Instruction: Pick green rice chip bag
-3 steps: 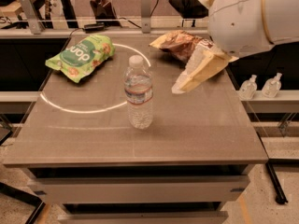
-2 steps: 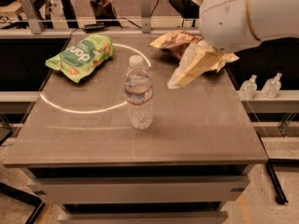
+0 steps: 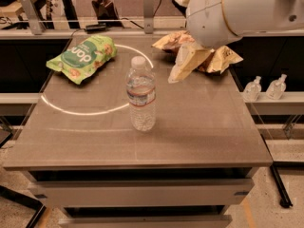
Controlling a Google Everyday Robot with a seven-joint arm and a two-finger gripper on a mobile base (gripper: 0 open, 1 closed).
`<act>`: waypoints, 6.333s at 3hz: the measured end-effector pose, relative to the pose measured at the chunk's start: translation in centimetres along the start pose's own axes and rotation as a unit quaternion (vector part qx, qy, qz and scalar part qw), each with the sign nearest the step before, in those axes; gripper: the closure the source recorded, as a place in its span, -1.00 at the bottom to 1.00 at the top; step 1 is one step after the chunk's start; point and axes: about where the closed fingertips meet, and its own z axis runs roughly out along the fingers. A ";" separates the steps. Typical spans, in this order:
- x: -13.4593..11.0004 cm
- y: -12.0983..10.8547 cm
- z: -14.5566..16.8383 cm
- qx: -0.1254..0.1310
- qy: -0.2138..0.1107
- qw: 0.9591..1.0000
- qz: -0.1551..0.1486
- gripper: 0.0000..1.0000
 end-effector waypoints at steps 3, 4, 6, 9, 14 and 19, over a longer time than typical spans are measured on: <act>0.9 -1.6 7.5 -0.017 -0.031 0.998 -0.053 -1.00; -1.1 -2.2 11.0 -0.023 -0.057 0.996 -0.071 -1.00; -3.5 -2.6 19.3 -0.012 -0.082 0.990 -0.114 -1.00; -3.0 -3.8 20.3 -0.005 -0.059 0.992 -0.107 -1.00; -2.6 -4.8 29.9 -0.083 -0.086 0.980 -0.162 -1.00; -5.6 -4.3 35.6 -0.102 -0.115 0.976 -0.153 -1.00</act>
Offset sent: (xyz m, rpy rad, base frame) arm 0.0714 0.0175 -0.0380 -0.0522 -0.0313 0.0842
